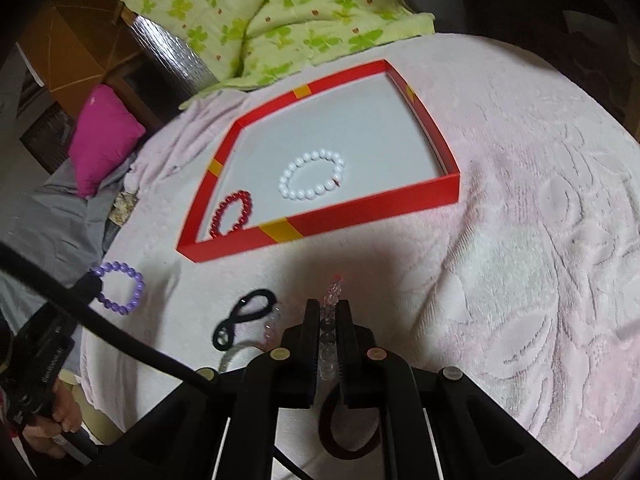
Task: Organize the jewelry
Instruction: 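Grasp the purple bead bracelet with the left gripper while the right grasps the pink bead bracelet, then carry both bracelets into the red tray and open both grippers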
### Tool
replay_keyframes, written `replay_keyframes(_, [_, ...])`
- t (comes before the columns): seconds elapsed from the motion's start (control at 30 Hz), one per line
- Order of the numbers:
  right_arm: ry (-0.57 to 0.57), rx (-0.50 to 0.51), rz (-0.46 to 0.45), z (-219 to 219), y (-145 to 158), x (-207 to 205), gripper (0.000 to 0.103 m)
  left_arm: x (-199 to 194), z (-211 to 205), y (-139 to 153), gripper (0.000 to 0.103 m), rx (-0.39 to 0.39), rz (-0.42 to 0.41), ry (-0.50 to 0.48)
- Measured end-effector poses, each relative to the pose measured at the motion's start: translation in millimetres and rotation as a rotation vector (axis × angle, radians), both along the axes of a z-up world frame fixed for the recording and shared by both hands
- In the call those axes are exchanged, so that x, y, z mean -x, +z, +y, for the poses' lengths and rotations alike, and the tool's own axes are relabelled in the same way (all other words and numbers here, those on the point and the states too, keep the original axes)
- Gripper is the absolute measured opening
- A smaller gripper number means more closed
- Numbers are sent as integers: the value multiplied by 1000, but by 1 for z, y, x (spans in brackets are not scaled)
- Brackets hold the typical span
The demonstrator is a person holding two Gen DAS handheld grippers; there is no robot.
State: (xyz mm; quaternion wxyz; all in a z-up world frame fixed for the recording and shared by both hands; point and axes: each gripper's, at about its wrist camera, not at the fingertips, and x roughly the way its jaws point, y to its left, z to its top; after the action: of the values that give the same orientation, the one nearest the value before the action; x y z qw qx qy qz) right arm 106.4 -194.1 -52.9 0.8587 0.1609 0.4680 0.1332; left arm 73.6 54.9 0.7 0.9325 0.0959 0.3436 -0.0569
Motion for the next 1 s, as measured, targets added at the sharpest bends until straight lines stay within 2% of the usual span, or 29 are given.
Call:
replay_keyframes(0.13, [5, -74, -26, -5, 7, 1, 9, 0, 0, 0, 10, 15, 8, -2])
replay_keyframes(0.43, [-13, -258, -53, -25, 13, 1, 9, -4, 1, 2, 10, 126, 15, -46])
replay_keyframes(0.73, [-53, -275, -64, -40, 15, 1, 9, -9, -3, 1, 10, 155, 16, -47])
replay_keyframes(1.0, [-64, -286, -158, -33, 34, -15, 9, -33, -16, 8, 10, 201, -43, -60])
